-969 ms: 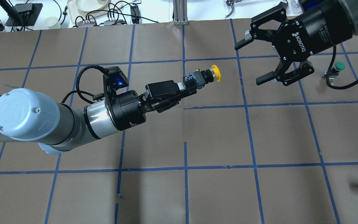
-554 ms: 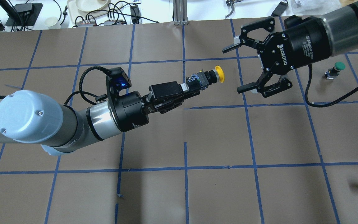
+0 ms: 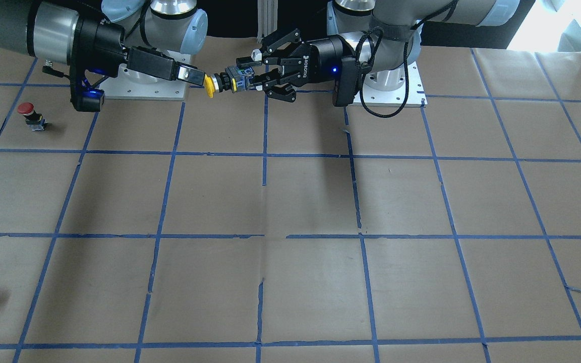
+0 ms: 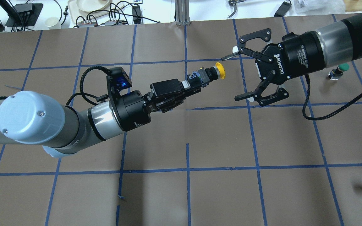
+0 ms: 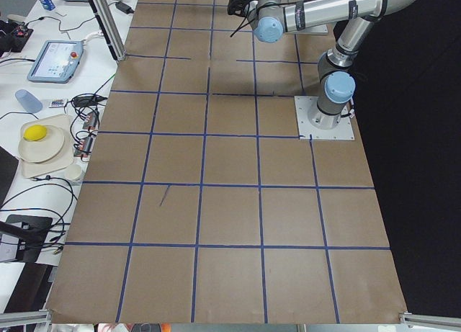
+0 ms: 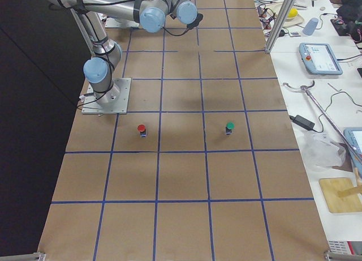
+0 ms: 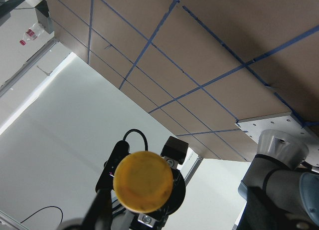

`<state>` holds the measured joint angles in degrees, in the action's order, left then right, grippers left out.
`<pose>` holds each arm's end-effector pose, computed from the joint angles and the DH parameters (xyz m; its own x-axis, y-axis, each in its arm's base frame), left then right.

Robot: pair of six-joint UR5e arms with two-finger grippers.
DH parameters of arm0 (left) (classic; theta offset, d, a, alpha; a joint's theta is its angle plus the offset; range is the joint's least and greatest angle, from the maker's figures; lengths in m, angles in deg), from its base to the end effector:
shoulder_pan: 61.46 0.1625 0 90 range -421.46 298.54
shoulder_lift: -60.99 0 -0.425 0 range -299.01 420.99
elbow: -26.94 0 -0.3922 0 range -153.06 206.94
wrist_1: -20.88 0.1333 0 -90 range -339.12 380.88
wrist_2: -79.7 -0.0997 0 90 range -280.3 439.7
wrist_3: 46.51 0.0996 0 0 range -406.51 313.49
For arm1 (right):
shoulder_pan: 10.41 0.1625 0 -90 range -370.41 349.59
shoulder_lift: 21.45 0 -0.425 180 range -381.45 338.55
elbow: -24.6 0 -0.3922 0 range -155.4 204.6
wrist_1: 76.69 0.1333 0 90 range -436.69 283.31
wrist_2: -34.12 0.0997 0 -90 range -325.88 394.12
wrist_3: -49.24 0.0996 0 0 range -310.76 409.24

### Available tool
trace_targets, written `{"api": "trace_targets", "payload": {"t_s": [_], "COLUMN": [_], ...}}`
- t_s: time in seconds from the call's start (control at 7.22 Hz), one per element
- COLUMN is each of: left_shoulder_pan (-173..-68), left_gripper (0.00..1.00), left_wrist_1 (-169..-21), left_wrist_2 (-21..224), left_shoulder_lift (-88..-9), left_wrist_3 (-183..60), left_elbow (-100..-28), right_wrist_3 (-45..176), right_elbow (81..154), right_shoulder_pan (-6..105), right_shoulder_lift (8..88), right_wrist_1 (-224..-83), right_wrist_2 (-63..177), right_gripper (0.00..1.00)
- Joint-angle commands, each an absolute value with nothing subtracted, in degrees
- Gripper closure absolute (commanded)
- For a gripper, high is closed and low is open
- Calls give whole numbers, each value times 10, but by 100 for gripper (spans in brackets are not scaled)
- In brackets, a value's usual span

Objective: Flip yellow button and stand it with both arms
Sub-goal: 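Hold the button out with the left gripper while the right gripper approaches its yellow cap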

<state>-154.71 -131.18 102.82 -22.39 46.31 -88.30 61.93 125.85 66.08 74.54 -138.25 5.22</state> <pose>-0.2459 -0.3641 0.3674 -0.0076 0.2072 0.9783 -0.3406 0.9193 -0.1973 0.1204 -0.4428 0.4539 -0.3050 0.7486 -0.5887 0.2679 0.6606 0.7013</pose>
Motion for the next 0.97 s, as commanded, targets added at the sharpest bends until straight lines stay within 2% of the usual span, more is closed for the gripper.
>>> {"api": "trace_targets", "payload": {"t_s": [0.0, 0.42, 0.55, 0.69, 0.83], "left_shoulder_pan": [-1547, -1547, -1547, -1547, -1547], "left_gripper": [86, 86, 86, 86, 86], "left_wrist_1": [-1312, -1306, -1306, -1306, -1306], "left_wrist_2": [1028, 1029, 1029, 1030, 1029], "left_shoulder_lift": [-225, -225, -224, -226, -225], "left_wrist_3": [464, 463, 463, 464, 464], "left_elbow": [-883, -883, -883, -884, -883], "right_wrist_3": [626, 626, 626, 624, 628], "right_elbow": [1260, 1261, 1260, 1262, 1263], "right_shoulder_pan": [666, 675, 675, 675, 675], "right_shoulder_lift": [742, 733, 734, 734, 737], "right_wrist_1": [-1396, -1418, -1418, -1418, -1413], "right_wrist_2": [95, 97, 97, 97, 97], "right_gripper": [7, 8, 11, 22, 42]}}
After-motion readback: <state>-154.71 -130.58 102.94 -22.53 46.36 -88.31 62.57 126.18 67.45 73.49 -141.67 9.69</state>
